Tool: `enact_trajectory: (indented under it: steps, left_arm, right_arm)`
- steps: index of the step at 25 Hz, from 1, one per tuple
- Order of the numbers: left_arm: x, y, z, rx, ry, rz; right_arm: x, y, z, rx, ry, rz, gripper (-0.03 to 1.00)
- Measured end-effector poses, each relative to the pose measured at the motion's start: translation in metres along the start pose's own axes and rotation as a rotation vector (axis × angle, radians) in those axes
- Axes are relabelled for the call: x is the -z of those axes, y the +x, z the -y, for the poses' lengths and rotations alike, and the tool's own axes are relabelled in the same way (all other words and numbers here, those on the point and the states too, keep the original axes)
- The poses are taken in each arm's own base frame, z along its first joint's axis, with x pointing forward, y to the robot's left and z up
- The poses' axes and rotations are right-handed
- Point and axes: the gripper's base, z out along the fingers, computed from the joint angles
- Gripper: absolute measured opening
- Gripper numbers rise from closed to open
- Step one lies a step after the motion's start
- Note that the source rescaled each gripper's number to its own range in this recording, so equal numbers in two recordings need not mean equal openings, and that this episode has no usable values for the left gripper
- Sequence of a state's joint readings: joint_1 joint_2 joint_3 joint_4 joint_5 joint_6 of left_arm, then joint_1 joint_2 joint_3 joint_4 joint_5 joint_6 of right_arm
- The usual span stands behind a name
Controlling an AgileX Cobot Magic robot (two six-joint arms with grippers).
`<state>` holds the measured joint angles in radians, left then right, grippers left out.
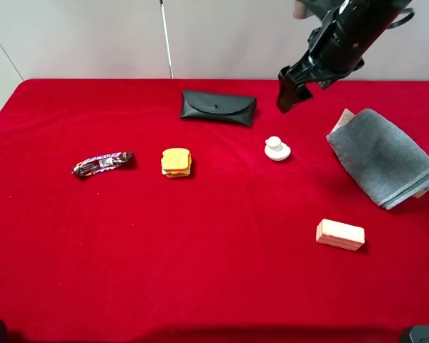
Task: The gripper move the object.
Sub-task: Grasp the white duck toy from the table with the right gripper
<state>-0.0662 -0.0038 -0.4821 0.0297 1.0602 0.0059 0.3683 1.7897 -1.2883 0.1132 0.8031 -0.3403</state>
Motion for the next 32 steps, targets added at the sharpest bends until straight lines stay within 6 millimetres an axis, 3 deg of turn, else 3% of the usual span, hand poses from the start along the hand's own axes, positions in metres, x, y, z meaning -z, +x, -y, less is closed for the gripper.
enact_trajectory:
  steps: [14, 32]
  left_arm:
    - [0.0, 0.0, 0.0, 0.0, 0.0, 0.0]
    - [0.0, 0.0, 0.0, 0.0, 0.0, 0.0]
  right_arm:
    - [-0.067, 0.005, 0.006, 0.025, -0.003, -0.086, 1.0]
    - [-0.109, 0.008, 0.001, 0.055, 0.0, -0.102, 1.0]
